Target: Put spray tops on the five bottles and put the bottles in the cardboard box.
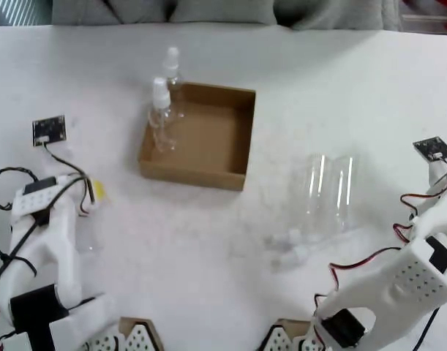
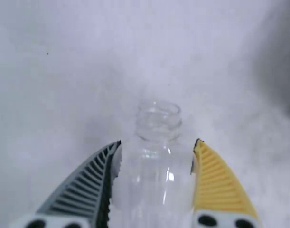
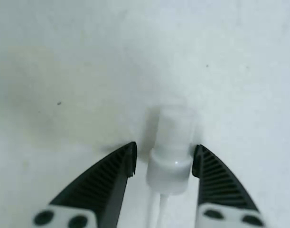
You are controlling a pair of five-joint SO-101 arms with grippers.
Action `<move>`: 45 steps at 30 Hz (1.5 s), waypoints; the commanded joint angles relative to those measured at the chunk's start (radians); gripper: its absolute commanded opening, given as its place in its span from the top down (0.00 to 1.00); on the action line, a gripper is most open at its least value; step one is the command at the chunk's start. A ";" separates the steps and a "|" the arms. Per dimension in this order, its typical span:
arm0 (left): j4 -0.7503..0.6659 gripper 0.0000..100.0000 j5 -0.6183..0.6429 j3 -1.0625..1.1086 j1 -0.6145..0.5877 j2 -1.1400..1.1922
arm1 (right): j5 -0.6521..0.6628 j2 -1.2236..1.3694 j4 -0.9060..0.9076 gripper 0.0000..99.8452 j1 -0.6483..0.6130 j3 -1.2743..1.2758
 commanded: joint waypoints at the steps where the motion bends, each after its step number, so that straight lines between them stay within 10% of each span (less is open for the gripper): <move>1: -0.014 0.97 -0.009 -0.003 0.005 -0.041 | 0.014 -0.004 -0.016 0.83 -0.004 -0.040; 32: -0.014 0.97 -0.009 -0.003 0.004 -0.041 | -0.005 -0.240 0.249 0.98 -0.025 -0.101; 45: -0.014 0.97 -0.009 -0.003 0.004 -0.041 | -0.534 -0.440 0.463 0.98 -0.173 -0.095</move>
